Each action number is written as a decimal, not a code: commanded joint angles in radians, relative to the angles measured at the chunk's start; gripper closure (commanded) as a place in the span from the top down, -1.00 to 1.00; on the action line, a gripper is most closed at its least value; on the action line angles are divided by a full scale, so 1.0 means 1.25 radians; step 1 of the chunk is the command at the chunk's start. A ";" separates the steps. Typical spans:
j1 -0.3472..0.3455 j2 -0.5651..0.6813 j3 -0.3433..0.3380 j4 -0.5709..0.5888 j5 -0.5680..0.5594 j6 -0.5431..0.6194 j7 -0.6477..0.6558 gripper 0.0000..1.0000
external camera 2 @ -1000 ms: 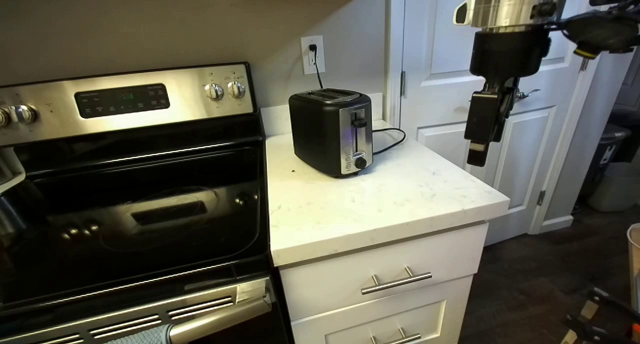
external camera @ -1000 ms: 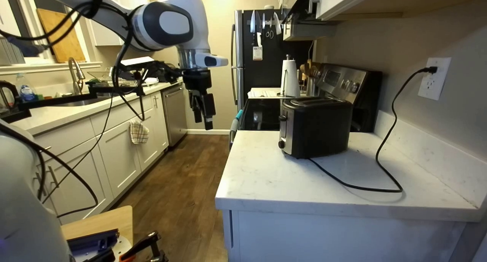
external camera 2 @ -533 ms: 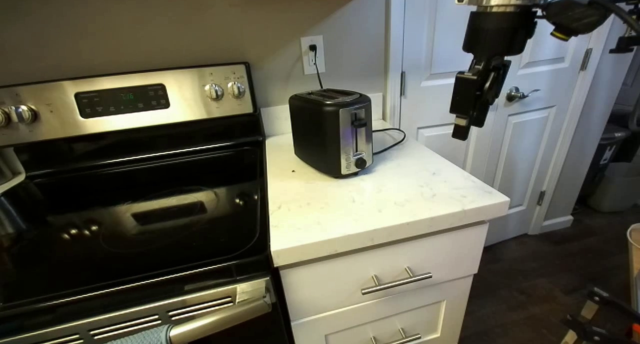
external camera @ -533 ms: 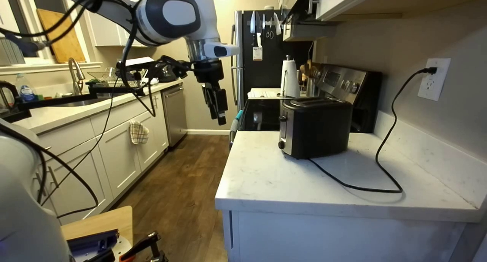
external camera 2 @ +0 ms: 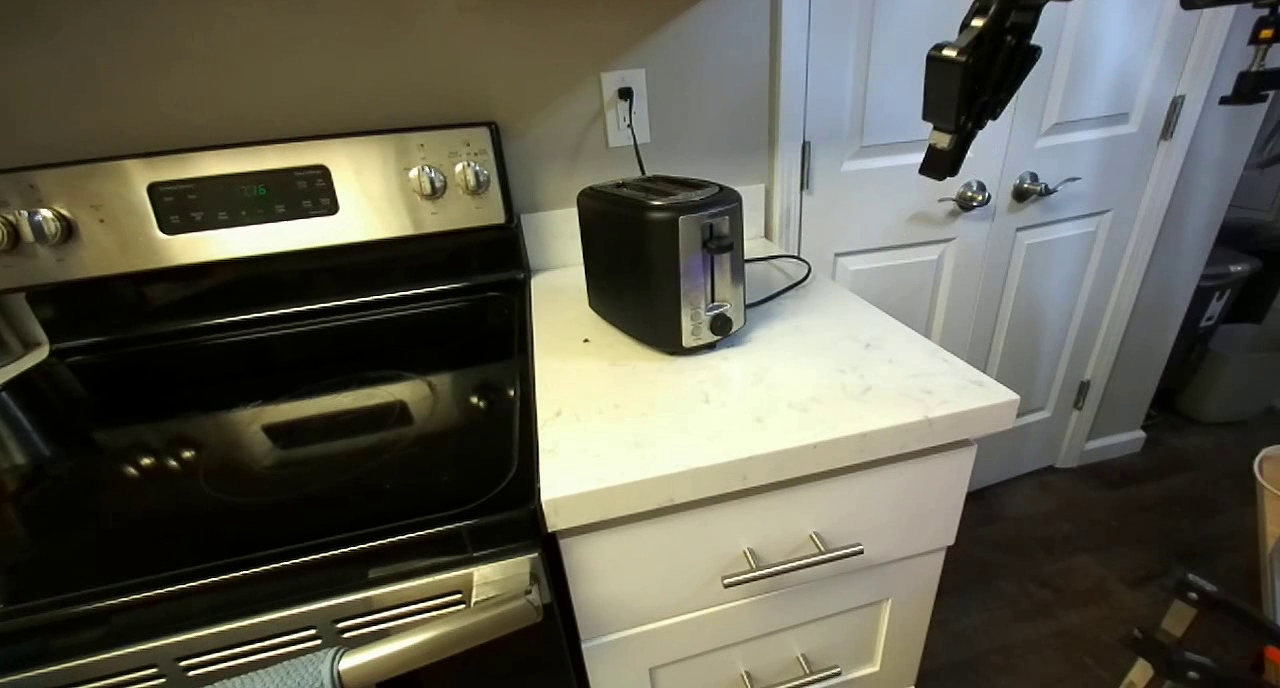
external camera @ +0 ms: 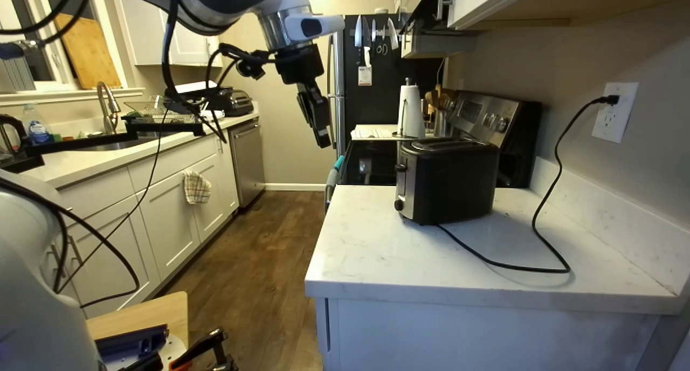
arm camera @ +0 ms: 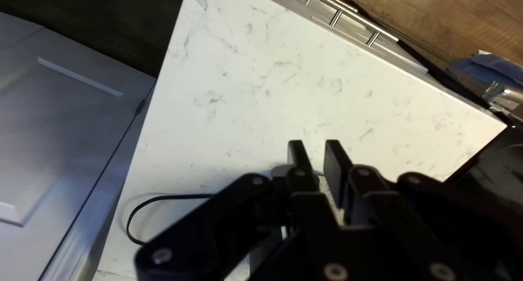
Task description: Push the lever of the toaster down
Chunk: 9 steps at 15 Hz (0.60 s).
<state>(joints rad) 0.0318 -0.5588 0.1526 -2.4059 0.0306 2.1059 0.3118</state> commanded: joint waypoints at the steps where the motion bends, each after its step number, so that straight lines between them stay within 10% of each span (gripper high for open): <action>1: -0.019 0.019 -0.003 0.020 -0.013 0.014 0.009 -1.00; 9: -0.005 0.047 -0.012 0.011 0.006 -0.009 -0.017 -1.00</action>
<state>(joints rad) 0.0155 -0.5207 0.1498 -2.3873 0.0307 2.1087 0.3118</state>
